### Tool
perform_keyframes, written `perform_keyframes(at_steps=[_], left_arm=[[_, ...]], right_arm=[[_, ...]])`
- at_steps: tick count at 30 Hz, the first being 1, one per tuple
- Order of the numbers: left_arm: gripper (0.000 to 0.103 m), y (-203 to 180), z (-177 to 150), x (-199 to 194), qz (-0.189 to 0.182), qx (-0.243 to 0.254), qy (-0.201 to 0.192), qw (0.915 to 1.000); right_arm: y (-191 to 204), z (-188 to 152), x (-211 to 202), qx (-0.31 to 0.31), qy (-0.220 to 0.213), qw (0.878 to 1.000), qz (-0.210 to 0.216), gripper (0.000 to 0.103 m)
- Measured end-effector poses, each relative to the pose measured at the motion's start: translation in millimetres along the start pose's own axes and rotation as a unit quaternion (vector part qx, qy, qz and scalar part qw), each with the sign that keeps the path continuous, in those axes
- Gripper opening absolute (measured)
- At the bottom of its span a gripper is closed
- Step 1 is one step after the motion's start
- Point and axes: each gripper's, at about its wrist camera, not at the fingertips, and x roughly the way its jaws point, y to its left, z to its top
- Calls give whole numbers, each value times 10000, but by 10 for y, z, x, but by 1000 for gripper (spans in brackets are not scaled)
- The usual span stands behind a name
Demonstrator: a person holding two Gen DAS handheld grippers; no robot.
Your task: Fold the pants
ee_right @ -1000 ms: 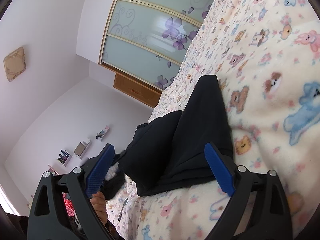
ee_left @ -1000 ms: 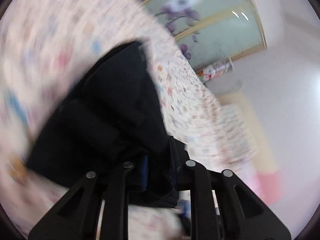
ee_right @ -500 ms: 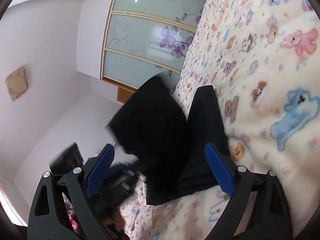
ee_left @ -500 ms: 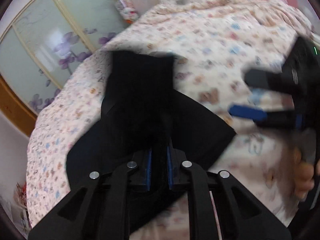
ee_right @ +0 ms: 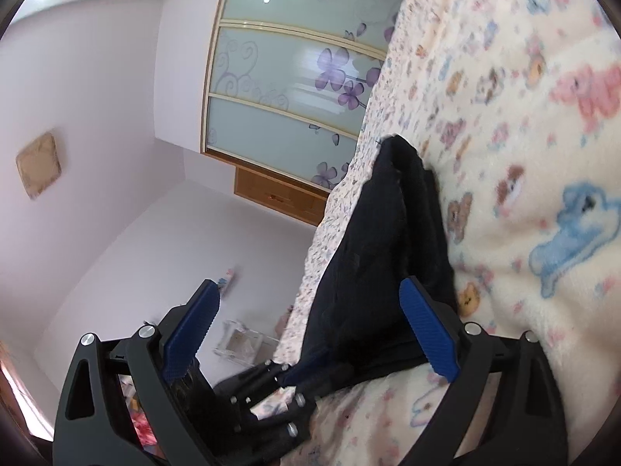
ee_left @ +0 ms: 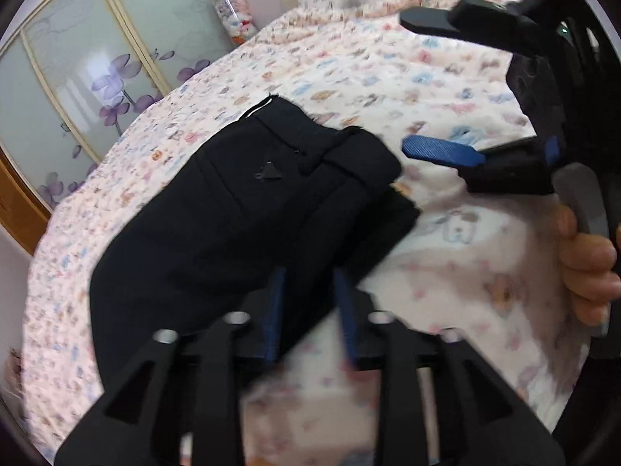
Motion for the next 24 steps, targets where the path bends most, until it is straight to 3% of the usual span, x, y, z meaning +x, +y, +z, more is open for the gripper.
perform_keyframes(at_steps=[2,5,6,8,10,13,14,16,18,21,24], left_arm=[[67,40,-76,-96,-323,-197,-223,9990],[92,145,-227,-287,-955,-486,-587,9925],[94,226,-297,-376,-1176,-665,-763,9879],[99,426,-378,-512,-1280,-1088,-1113,9795],[101,695,-464,-601,-1069,-1680,-1472,9689],[101,1192,-593,-631,-518,-2952,-1738,9381],[101,1373,-648,-610,-363,-3437,-1792,9211],[101,1538,-678,-550,-29,-3922,-1677,9045],[101,1603,-629,-486,388,-4046,-1484,9015],[101,1524,-495,-395,1228,-3826,-1136,9087],[101,1470,-429,-296,1445,-3543,-874,9198]], right_arm=[[136,41,-52,-319,-87,9994,-101,96],[299,126,-103,-536,-195,9984,-17,96],[328,143,-101,-552,-203,9983,32,96],[388,183,-66,-547,-109,9983,159,96],[431,181,36,-546,64,9983,173,96],[472,125,259,-543,411,9976,136,96],[500,111,350,-562,538,9969,126,96],[591,68,557,-705,787,9944,43,96],[703,46,764,-927,1019,9904,-93,96],[802,-37,981,-1306,1326,9811,-525,101],[649,-222,1230,-1409,1973,9618,-1275,101]])
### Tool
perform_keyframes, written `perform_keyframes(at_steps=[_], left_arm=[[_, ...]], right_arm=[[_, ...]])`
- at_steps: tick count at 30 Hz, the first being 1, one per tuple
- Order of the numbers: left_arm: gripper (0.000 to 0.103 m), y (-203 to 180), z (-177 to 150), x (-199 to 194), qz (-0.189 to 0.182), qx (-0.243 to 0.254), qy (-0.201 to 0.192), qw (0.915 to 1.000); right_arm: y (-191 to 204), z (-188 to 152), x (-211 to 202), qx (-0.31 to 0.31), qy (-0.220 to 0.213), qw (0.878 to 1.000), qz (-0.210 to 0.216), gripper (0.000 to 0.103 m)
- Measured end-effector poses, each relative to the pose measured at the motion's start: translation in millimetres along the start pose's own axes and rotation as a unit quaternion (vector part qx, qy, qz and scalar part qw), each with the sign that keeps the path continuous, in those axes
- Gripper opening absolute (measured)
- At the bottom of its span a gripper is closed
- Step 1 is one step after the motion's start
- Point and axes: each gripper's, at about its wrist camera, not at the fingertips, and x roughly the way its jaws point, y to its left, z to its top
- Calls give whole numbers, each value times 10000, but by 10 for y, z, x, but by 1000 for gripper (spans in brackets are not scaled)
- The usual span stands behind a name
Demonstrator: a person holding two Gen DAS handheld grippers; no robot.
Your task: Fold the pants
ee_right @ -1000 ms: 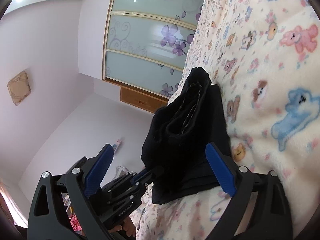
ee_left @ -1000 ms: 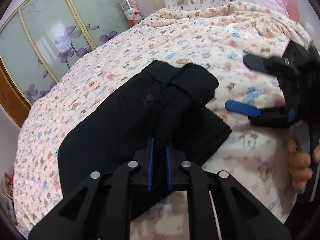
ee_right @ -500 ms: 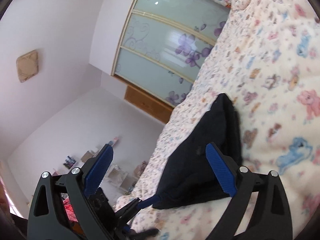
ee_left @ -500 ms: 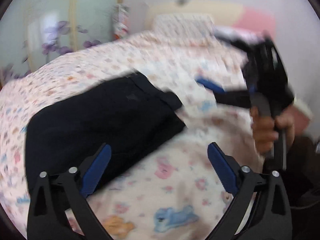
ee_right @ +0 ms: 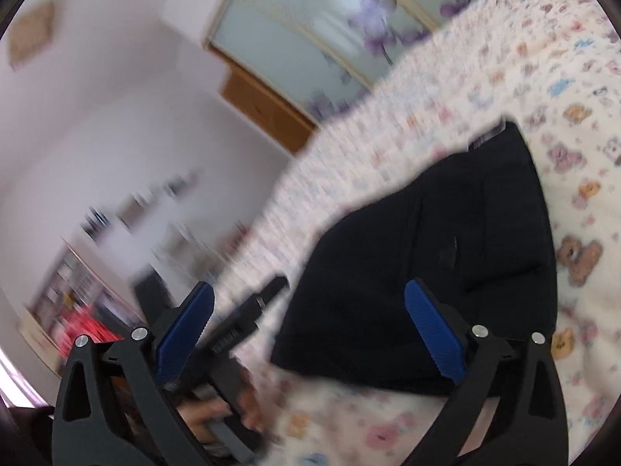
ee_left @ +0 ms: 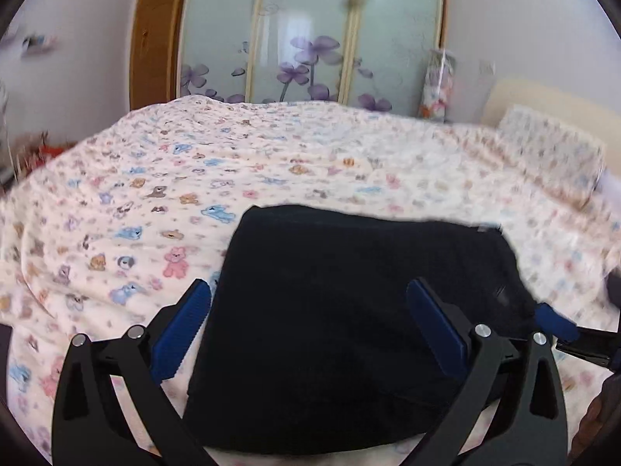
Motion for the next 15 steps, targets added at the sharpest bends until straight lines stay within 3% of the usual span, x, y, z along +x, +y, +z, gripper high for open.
perform_keyframes(at_steps=[2,7,12,15], left_arm=[[101,-78,-67,46,96,175,116,9997],[101,-91,-164,164,85,248,383,9989],[101,-41,-176,214,52,136,461,9988],[101,-32,-179,232,64,129,470,9988]], right_arm=[[-165,-123,168,227,385,9989,-164,101],[-392,-280,97,743,182,9961,447,101],[-349,-201,82,882,243,9948,439,101],[-284,-103,1,962,42,9922,789,101]])
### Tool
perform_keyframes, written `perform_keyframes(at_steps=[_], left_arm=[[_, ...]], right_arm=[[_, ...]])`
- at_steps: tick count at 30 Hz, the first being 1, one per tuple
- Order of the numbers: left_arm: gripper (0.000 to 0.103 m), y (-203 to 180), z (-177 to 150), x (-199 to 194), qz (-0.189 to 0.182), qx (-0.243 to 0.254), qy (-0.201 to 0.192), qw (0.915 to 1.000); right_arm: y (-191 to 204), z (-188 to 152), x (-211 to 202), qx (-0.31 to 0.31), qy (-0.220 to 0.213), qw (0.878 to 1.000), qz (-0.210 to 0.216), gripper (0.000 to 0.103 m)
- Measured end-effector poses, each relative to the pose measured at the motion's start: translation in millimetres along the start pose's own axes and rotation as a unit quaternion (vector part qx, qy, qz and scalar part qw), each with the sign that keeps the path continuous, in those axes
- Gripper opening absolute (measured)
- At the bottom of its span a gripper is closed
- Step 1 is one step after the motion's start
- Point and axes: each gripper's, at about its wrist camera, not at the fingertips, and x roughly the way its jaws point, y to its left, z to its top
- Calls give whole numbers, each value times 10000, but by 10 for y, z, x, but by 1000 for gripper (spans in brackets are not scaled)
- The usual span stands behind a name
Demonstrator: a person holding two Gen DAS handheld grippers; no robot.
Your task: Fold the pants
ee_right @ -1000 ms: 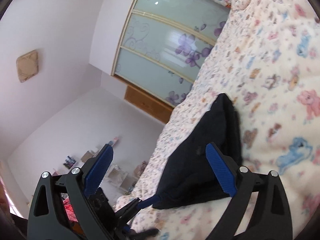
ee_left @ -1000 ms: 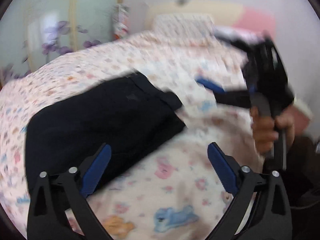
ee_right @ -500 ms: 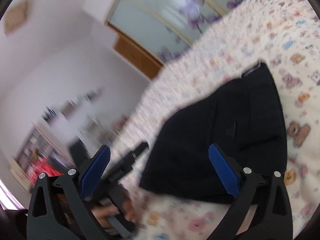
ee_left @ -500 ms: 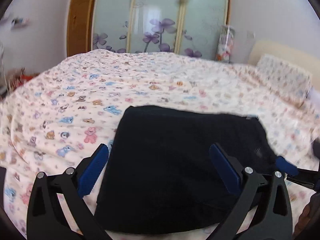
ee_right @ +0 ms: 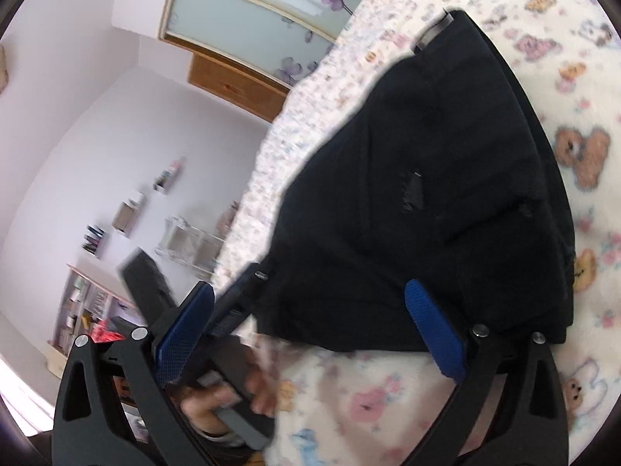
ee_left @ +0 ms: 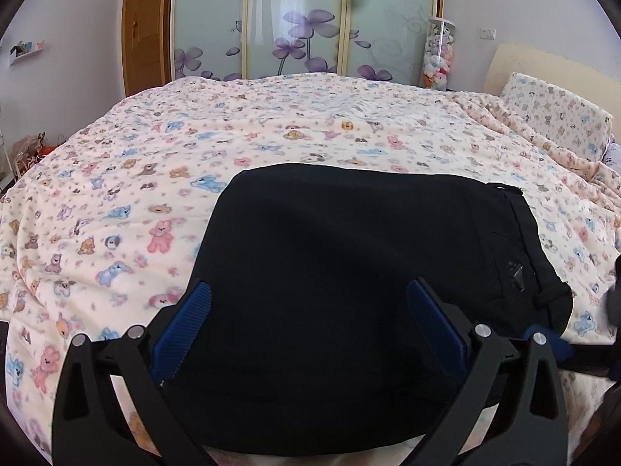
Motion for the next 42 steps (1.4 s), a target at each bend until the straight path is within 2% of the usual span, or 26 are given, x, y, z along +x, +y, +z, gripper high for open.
perform_keyframes(at_steps=[2,5,6,10,12,15,17,20,22,24,29,35,39,42], left_arm=[[101,0,-23,62,25,9,133,9999],[101,-29,-89,180,108,169,372,9991],[101,-49,-114,206,163,256,418,9987],[101,-80,-180,227,265,351,427,9981],[101,-41,-192,234,160,265,436,9986],[101,19,-205,254,24,143,451,9989],[101,33,-222,248,-27,99,405,9991],[101,35,-237,250,-26,93,368,9993],[101,39,-246,252,-38,81,367,9993],[101,38,-253,252,-32,83,368,9993],[101,44,-254,258,-24,89,368,9993],[101,44,-252,257,-28,88,367,9993],[101,45,-253,258,-26,89,366,9993],[101,44,-252,256,-29,87,368,9993]], right_arm=[[-40,-5,-7,74,-46,10000,-1,102],[-239,-68,116,331,279,9989,-154,102],[-253,-96,125,316,258,9991,-120,102],[-136,-11,73,296,438,9985,-136,102],[-62,135,-91,282,144,9995,-19,102],[-72,381,-375,280,-485,9980,-302,102],[-180,488,-420,499,-515,9959,-550,102],[-351,575,-368,626,-286,9909,-1154,102],[-473,601,-294,722,-120,9874,-1404,102],[-551,606,-235,797,-40,9865,-1432,102],[-598,606,-101,725,214,9903,-1162,102],[-601,642,-26,566,475,9878,-1370,102],[-649,647,-32,542,457,9879,-1380,102],[-589,590,4,287,617,9883,-1364,102]])
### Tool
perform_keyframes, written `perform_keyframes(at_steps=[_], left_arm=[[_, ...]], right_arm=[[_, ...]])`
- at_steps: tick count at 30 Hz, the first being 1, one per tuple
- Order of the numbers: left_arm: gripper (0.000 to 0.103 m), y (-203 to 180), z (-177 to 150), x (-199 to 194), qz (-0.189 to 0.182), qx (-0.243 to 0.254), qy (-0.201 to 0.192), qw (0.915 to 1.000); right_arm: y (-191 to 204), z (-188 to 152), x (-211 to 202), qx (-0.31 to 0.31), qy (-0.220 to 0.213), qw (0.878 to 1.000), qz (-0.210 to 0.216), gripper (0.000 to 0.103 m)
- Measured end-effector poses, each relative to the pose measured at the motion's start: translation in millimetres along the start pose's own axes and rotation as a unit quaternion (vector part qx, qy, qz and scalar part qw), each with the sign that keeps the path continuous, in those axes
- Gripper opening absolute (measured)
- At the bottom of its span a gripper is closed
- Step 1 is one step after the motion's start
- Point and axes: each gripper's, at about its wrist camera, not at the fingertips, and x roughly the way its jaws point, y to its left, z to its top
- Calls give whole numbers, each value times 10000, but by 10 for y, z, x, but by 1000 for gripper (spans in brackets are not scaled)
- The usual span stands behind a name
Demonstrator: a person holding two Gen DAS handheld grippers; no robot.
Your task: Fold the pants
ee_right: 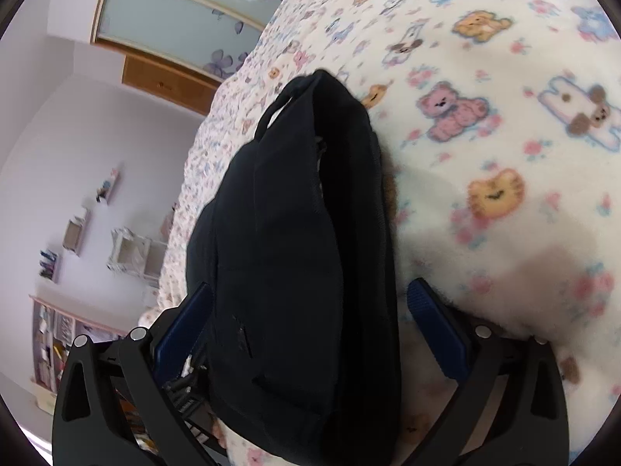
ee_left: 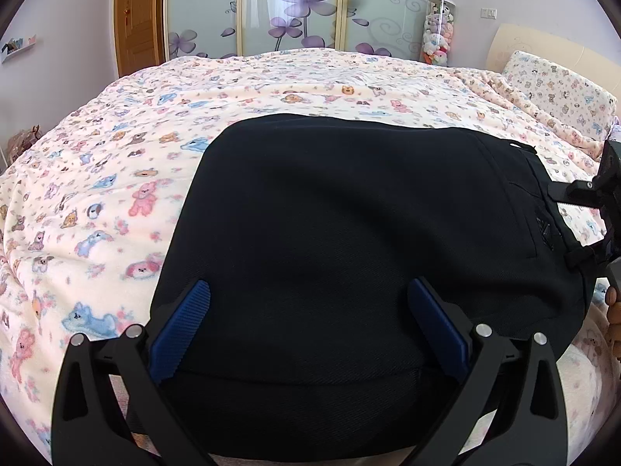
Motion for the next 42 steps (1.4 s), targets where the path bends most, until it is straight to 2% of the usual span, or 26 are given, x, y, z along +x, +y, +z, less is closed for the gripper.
perform_keyframes(at_steps=[6,11,17,21,23,25,28,30,34,37,38,42], left_arm=[[101,24,7,23,-14,-68,36,10000],[101,14,8,28,-11,-43,33,10000],[101,-1,6,26,-11,-45,32,10000],[101,1,4,28,-21,-78,37,10000],[101,14,8,40,-34,-118,44,9999],[101,21,8,46,-50,-154,50,9999],[101,34,9,57,-36,-189,67,9998],[101,55,12,67,-42,-227,86,9997],[101,41,7,61,-33,-172,68,9998],[101,27,7,61,-32,-128,65,9999],[101,22,5,60,-33,-134,66,9999],[101,17,3,59,-30,-132,67,9999]], right_arm=[[234,-88,11,-485,18,9976,488,99],[-88,-11,10,188,-86,9986,490,91],[-31,-24,94,-10,29,9997,253,92],[107,-78,68,-331,-14,9993,188,74],[105,-82,-3,-322,-114,9992,215,55],[133,-79,-77,-413,-206,9985,281,50],[325,-107,-123,-913,-277,9951,276,49],[345,-99,-137,-1028,-320,9935,376,49],[36,-36,-35,-415,-55,9990,120,49],[-119,-48,-46,-70,-2,9996,279,55],[-135,-48,-56,-25,15,9996,270,60],[-191,-55,-44,162,97,9994,298,64]])
